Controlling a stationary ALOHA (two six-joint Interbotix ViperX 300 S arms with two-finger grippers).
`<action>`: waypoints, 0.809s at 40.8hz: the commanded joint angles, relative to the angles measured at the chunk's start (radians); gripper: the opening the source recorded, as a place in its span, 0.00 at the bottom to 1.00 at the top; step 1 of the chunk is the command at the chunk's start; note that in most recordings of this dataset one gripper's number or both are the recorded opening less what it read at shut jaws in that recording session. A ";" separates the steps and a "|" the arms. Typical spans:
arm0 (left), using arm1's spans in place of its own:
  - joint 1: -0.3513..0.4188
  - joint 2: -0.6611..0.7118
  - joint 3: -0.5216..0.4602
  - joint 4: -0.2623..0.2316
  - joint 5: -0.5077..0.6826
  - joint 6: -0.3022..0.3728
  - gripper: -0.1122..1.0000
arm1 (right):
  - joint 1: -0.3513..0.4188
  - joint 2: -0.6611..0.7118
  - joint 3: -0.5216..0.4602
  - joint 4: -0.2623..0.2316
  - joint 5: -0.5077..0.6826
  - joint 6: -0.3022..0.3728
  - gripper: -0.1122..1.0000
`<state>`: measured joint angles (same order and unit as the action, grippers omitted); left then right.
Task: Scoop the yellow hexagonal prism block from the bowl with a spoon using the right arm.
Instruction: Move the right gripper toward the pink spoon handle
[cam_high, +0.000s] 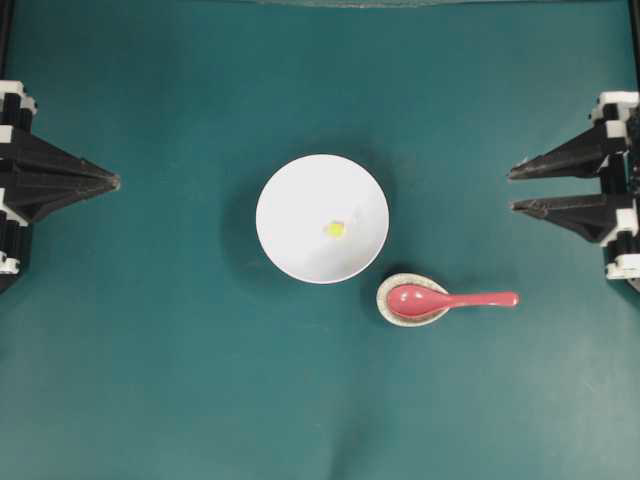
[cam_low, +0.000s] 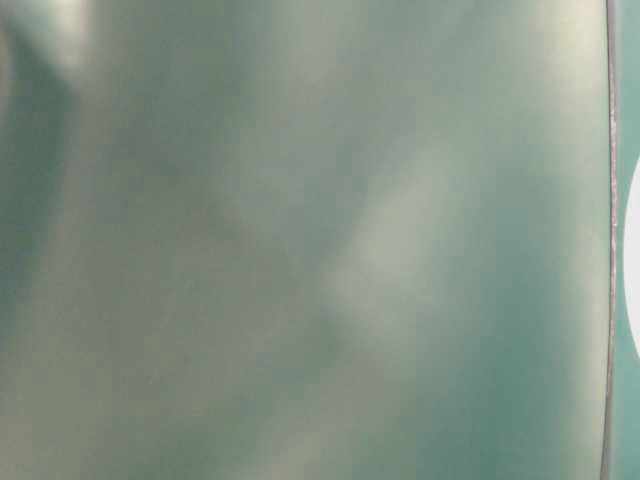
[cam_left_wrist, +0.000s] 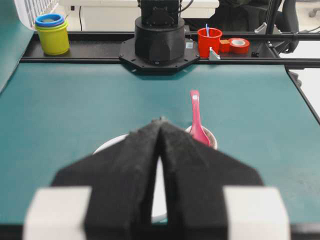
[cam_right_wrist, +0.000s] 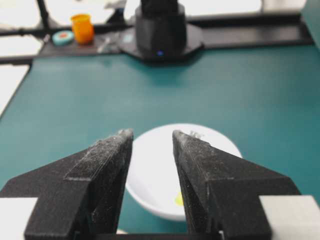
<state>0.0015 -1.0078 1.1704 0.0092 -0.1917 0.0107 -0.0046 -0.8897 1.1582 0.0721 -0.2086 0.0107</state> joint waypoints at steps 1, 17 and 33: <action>-0.002 0.006 -0.028 0.003 -0.002 0.002 0.10 | -0.002 0.029 -0.012 0.009 -0.008 0.002 0.51; 0.000 0.005 -0.028 0.003 0.002 0.002 0.10 | -0.002 0.187 -0.005 0.038 -0.009 0.002 0.51; 0.000 0.006 -0.028 0.003 0.029 -0.003 0.10 | 0.044 0.334 0.035 0.077 -0.155 0.002 0.51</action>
<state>0.0015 -1.0063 1.1689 0.0092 -0.1657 0.0107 0.0215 -0.5752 1.1888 0.1350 -0.3191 0.0123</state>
